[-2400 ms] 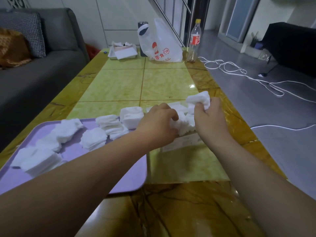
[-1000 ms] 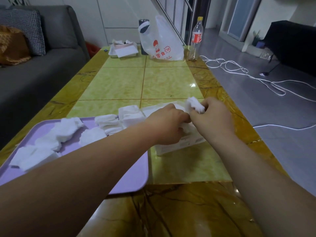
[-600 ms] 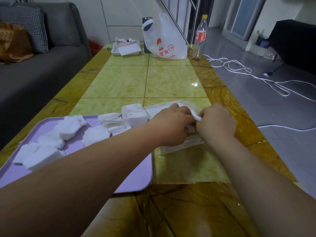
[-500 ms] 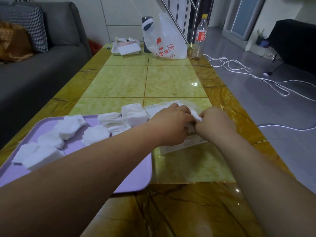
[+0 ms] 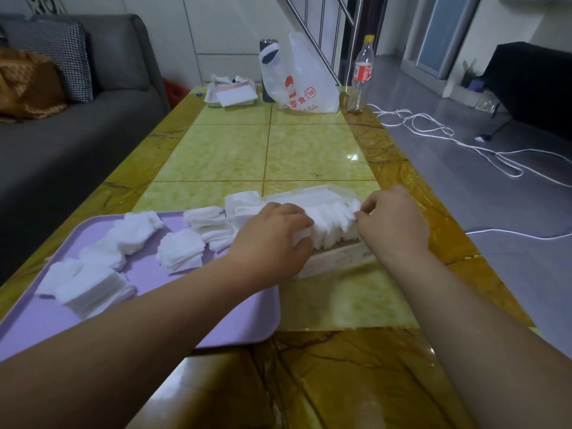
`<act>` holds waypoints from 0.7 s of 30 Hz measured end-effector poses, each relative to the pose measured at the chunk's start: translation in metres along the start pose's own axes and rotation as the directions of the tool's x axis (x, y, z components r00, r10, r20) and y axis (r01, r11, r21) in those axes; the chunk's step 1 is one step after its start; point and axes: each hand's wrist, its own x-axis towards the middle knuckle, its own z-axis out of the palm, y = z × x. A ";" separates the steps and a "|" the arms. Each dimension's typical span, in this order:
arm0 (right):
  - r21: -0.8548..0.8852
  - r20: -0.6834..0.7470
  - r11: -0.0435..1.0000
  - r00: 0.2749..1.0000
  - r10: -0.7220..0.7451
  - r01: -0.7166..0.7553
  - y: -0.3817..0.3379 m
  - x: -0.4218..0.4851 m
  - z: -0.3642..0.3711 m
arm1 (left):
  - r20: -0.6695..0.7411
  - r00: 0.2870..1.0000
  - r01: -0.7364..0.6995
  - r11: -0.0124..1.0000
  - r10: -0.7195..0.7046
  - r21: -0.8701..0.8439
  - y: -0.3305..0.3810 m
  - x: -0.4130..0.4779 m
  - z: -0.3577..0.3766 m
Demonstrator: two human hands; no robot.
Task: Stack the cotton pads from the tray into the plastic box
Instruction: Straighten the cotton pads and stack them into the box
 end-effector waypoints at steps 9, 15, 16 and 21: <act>-0.004 0.141 0.979 0.969 -0.203 0.206 -0.035 -0.021 -0.007 | 0.011 1.000 0.030 1.000 -0.030 -0.003 0.008 -0.007 -0.003; 0.084 0.222 0.981 0.956 -0.191 0.176 -0.030 -0.024 0.008 | 0.007 0.991 0.130 0.991 -0.130 -0.026 0.000 -0.014 -0.012; 0.080 0.229 0.979 0.952 -0.202 0.188 -0.029 -0.025 0.007 | 0.008 0.991 0.131 0.991 -0.130 -0.021 0.000 -0.014 -0.012; -0.014 0.236 0.983 0.956 -0.176 0.185 -0.030 -0.026 -0.002 | -0.014 0.998 0.062 0.997 -0.062 0.050 0.002 -0.018 -0.008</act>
